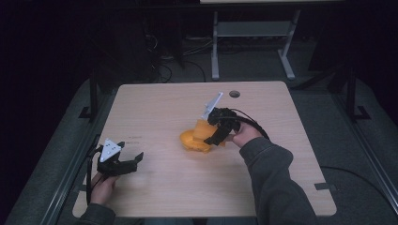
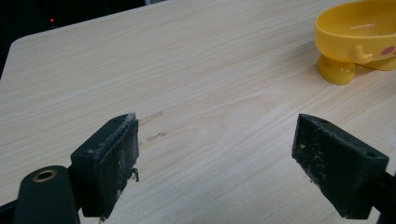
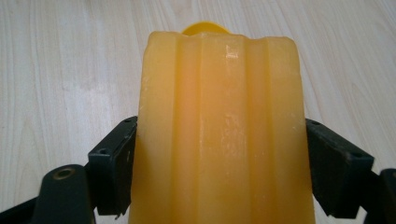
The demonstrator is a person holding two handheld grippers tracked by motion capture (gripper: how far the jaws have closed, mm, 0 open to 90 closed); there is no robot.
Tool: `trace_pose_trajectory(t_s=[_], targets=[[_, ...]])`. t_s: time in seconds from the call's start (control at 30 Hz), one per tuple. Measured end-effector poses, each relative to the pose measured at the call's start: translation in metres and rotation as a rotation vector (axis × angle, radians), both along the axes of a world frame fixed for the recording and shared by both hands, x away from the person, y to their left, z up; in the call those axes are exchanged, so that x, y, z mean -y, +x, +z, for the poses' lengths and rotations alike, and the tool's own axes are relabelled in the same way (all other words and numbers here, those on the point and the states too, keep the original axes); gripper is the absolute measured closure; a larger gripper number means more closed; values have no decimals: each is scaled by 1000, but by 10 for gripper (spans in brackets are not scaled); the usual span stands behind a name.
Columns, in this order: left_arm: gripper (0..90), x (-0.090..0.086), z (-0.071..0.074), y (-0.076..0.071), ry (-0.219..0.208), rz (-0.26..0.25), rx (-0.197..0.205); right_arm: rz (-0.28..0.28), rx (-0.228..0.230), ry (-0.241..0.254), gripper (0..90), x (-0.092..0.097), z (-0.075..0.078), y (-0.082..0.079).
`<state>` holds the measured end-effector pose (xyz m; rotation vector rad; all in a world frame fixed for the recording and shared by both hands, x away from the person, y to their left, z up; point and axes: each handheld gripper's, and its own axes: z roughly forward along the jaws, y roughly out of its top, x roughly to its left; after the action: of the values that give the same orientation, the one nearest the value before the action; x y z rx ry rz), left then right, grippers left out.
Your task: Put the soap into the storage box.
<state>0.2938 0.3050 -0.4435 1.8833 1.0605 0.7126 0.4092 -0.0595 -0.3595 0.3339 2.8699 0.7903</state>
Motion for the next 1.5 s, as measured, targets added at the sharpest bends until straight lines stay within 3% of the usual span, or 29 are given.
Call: trace_pose_trajectory(t_s=[0.3, 0.53, 0.97, 1.1, 1.5], targets=[[140, 0, 0, 0, -4, 2, 2, 20, -6, -13, 204, -13, -2, 9], [140, 0, 0, 0, -3, -1, 1, 35, -14, 11, 204, -23, -4, 13], [140, -1, 0, 0, -6, 1, 4, 61, -21, -20, 204, -41, -8, 19], [140, 0, 0, 0, -6, -2, 2, 60, -30, -42, 204, -44, -15, 21], [140, 0, 0, 1, -11, 1, 7, 69, -54, -40, 204, -46, -30, 25]])
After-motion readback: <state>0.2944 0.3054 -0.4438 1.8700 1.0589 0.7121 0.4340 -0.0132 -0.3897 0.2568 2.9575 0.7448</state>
